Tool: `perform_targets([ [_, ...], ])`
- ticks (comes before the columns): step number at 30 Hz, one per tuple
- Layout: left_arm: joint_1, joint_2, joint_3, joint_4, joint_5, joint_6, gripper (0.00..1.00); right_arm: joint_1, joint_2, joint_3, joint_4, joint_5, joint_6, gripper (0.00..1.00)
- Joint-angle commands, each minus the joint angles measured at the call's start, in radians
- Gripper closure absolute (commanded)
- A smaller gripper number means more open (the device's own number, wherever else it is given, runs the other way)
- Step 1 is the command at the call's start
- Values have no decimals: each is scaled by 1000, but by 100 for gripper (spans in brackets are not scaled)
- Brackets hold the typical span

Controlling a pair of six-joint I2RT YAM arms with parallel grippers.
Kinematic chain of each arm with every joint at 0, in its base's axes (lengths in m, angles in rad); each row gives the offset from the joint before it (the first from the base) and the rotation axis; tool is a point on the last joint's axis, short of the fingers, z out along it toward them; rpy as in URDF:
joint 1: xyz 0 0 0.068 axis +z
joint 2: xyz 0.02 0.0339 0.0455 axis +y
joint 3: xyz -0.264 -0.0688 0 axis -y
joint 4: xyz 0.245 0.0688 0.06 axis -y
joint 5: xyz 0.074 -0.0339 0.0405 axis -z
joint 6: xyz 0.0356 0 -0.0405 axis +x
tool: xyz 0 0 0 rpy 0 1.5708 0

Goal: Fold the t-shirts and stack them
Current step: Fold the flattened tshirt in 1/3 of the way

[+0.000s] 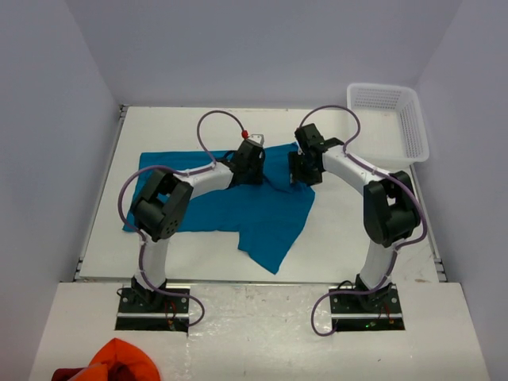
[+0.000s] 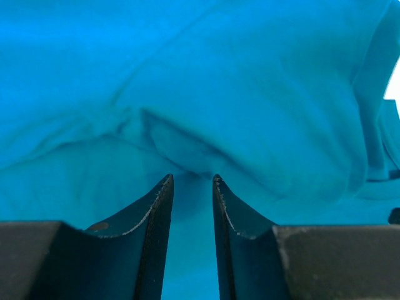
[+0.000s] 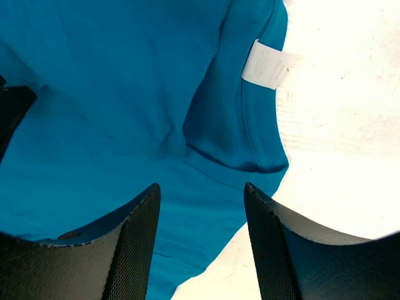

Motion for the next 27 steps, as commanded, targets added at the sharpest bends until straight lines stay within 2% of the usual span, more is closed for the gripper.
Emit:
perform_targets([
  [1, -12, -15, -2, -6, -30, -20, 67, -3, -66, -11, 28, -17, 19, 43],
  [24, -11, 71, 72, -9, -16, -21, 67, -12, -58, -35, 33, -17, 11, 43],
  [27, -12, 72, 76, -12, -14, -20, 74, -12, -51, -38, 33, -17, 11, 43],
])
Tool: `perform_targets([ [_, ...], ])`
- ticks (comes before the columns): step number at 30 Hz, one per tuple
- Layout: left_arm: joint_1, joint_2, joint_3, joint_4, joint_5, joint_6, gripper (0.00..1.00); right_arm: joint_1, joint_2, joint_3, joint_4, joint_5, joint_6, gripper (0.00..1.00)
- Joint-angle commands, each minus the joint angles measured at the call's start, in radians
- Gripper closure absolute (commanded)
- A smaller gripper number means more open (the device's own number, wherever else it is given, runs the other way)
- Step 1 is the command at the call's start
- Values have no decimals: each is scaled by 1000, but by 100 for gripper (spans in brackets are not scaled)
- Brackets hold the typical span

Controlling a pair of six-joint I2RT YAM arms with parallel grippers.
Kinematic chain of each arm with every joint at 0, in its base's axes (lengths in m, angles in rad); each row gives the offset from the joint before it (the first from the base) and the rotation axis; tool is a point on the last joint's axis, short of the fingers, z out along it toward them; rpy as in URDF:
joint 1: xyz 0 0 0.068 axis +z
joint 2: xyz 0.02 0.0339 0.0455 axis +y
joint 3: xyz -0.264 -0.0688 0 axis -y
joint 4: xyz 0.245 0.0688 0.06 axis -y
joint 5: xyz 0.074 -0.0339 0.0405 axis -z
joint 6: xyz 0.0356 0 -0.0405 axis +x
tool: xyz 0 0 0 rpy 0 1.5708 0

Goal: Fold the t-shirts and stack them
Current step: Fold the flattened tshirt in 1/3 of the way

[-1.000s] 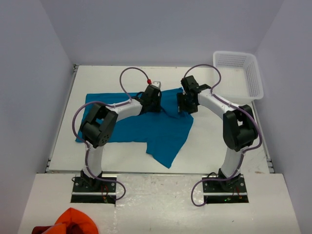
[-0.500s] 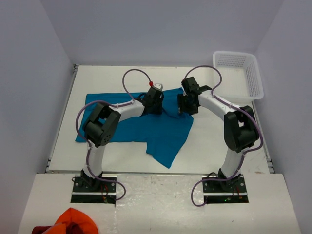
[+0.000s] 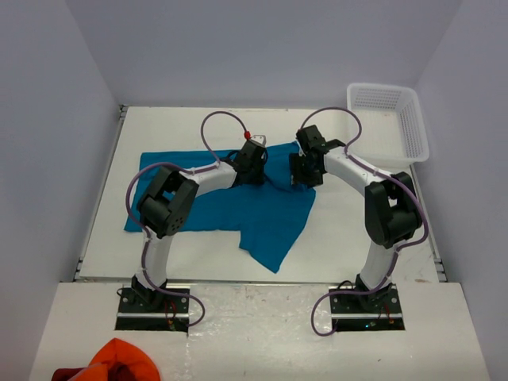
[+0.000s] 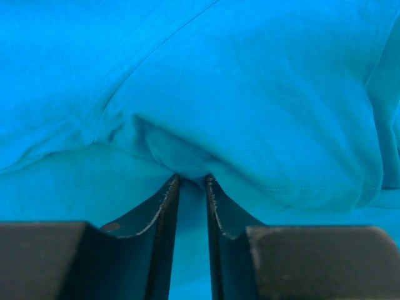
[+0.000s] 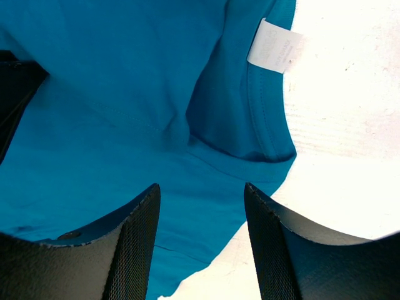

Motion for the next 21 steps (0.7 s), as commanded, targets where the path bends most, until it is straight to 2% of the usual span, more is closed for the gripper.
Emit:
perform_targets([
  [1, 0, 14, 32, -9, -11, -16, 76, -7, -30, -7, 23, 3, 9, 43],
  [2, 0, 12, 30, -8, -9, -17, 79, -7, -29, -9, 23, 6, 9, 43],
  [15, 0, -19, 23, -23, -28, -8, 83, -13, 8, 8, 18, 1, 5, 43],
  [18, 0, -22, 27, -27, -34, -2, 78, -13, 8, 8, 18, -4, 0, 43],
  [21, 0, -13, 47, -41, -38, 3, 69, -13, 10, 16, 14, -7, -1, 43],
])
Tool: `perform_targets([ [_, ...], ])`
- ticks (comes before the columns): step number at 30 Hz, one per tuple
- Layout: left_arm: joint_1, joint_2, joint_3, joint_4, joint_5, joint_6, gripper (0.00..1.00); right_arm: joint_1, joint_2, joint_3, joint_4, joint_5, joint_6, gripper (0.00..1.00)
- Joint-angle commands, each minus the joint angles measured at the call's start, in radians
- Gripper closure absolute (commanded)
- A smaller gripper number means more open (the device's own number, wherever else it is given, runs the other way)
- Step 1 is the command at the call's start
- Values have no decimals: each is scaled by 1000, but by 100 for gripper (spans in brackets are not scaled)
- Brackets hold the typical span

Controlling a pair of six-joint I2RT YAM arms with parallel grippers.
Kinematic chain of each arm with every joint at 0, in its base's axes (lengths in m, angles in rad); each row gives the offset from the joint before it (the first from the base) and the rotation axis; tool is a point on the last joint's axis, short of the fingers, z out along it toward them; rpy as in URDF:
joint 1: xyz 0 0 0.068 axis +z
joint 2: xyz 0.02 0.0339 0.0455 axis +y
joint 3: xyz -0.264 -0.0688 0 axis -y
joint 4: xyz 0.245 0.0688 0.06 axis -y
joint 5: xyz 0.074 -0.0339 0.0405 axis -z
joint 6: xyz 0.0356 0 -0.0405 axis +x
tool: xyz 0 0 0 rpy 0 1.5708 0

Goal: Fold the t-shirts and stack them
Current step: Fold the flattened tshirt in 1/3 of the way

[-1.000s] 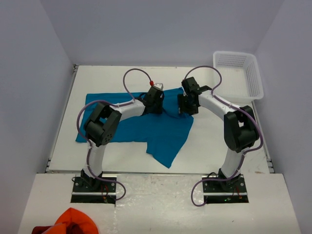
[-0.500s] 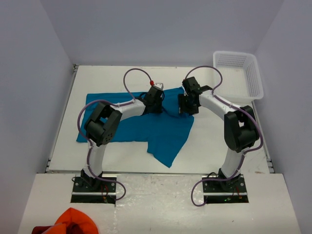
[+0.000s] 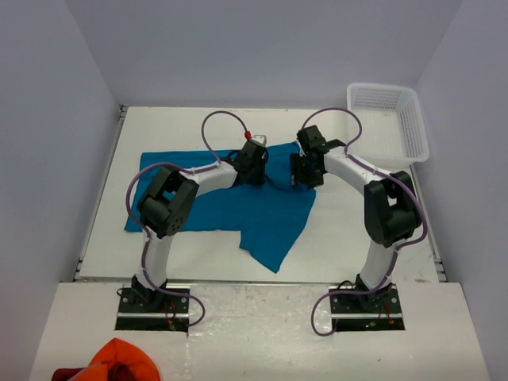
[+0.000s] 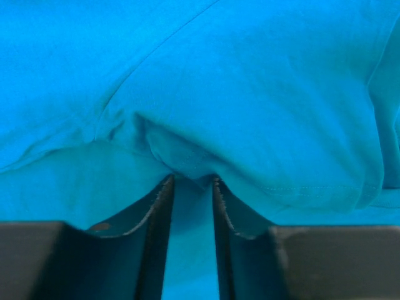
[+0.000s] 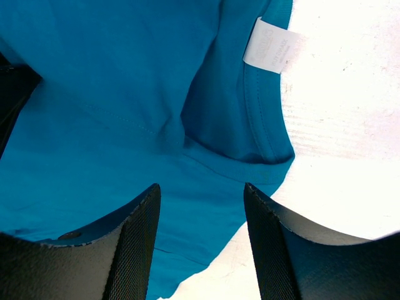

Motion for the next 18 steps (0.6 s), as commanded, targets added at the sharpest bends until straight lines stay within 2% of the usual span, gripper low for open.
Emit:
perform_targets([
  [1, 0, -15, 47, -37, -35, 1, 66, -5, 0, 20, 10, -3, -2, 43],
  [4, 0, -12, 58, -40, -37, 2, 67, -3, 0, 27, 4, -3, -4, 43],
  [11, 0, -6, 67, -41, -35, 2, 78, -5, 13, 24, 2, -3, -7, 43],
  [14, 0, 0, 75, -41, -34, 2, 79, -5, 14, 20, 2, -3, -5, 43],
  [18, 0, 8, 78, -41, -28, 4, 92, -7, 10, 19, 1, 8, 4, 43],
])
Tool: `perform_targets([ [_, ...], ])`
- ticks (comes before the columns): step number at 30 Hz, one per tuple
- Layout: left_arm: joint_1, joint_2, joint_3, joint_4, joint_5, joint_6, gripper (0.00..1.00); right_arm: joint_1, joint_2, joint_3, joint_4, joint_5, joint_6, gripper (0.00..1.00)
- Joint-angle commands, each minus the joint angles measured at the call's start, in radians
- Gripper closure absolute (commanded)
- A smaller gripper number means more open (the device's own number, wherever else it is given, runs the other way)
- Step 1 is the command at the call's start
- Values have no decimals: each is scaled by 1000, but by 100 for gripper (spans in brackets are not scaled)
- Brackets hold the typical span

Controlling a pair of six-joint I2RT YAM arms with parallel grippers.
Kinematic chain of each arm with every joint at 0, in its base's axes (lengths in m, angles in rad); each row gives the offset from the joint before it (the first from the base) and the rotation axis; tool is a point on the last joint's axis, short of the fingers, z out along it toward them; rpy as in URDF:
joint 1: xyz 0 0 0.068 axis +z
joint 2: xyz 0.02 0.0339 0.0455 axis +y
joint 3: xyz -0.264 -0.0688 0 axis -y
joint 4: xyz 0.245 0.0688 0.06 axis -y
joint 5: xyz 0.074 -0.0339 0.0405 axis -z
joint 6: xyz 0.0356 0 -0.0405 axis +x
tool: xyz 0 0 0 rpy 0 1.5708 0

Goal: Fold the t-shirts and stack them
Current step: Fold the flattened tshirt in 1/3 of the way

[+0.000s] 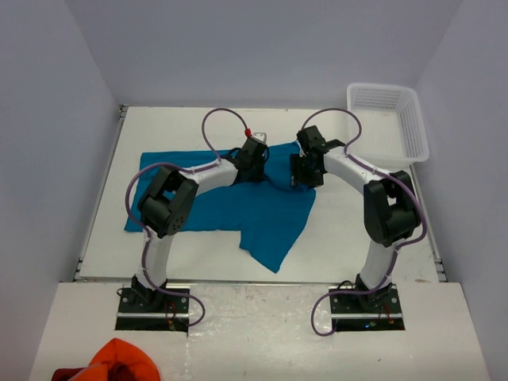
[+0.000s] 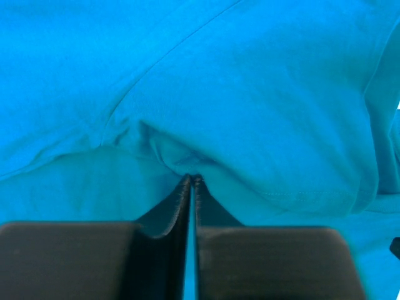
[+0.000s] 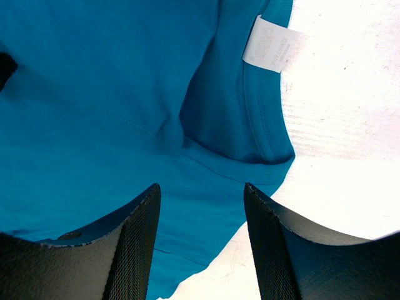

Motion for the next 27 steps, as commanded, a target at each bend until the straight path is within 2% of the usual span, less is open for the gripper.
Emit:
perform_targets([
  [1, 0, 3, 37, 3, -11, 2, 100, -8, 5, 19, 1, 9, 7, 43],
  [11, 0, -23, 3, 15, -14, 1, 100, -23, 67, 54, -2, -20, 13, 43],
  [23, 0, -37, -24, 29, -18, 11, 100, -22, 99, 109, 18, -120, 27, 51],
  [27, 0, -46, -32, 35, -21, 10, 100, -22, 124, 120, 16, -132, 22, 57],
])
